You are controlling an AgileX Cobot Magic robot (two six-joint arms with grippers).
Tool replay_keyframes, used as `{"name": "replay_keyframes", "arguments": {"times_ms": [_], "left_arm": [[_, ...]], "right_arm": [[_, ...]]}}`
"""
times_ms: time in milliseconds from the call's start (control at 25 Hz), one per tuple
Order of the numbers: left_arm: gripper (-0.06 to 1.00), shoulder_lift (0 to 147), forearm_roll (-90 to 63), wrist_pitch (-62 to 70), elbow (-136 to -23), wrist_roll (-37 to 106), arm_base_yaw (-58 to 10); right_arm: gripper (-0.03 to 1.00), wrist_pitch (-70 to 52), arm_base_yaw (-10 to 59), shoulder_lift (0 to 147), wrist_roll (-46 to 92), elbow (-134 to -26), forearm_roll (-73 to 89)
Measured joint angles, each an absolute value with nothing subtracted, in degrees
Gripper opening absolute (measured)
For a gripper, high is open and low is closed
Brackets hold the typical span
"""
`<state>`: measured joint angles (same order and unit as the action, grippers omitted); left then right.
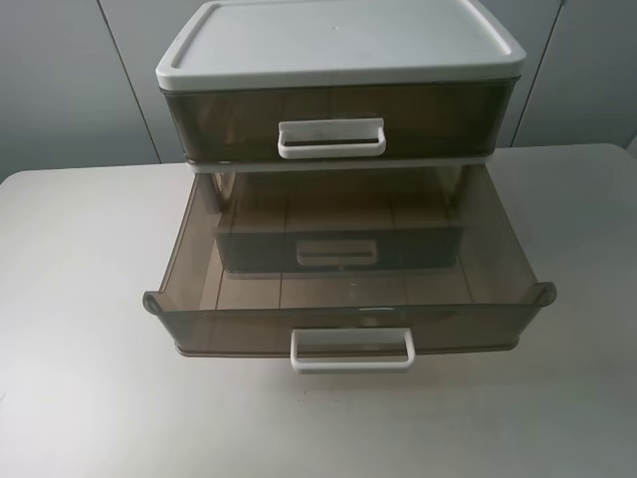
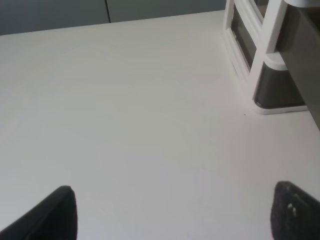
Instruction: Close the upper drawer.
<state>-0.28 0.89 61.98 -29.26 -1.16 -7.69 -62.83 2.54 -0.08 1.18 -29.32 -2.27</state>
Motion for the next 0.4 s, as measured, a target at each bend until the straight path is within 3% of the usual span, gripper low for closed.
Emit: {"name": "replay_keyframes", "arguments": {"times_ms": [400], "left_arm": [[0.74, -0.3, 0.9, 62.0, -29.3, -1.3, -7.7]], "right_arm": [[0.7, -62.8, 2.5, -0.1, 1.2, -29.3, -2.3]]}}
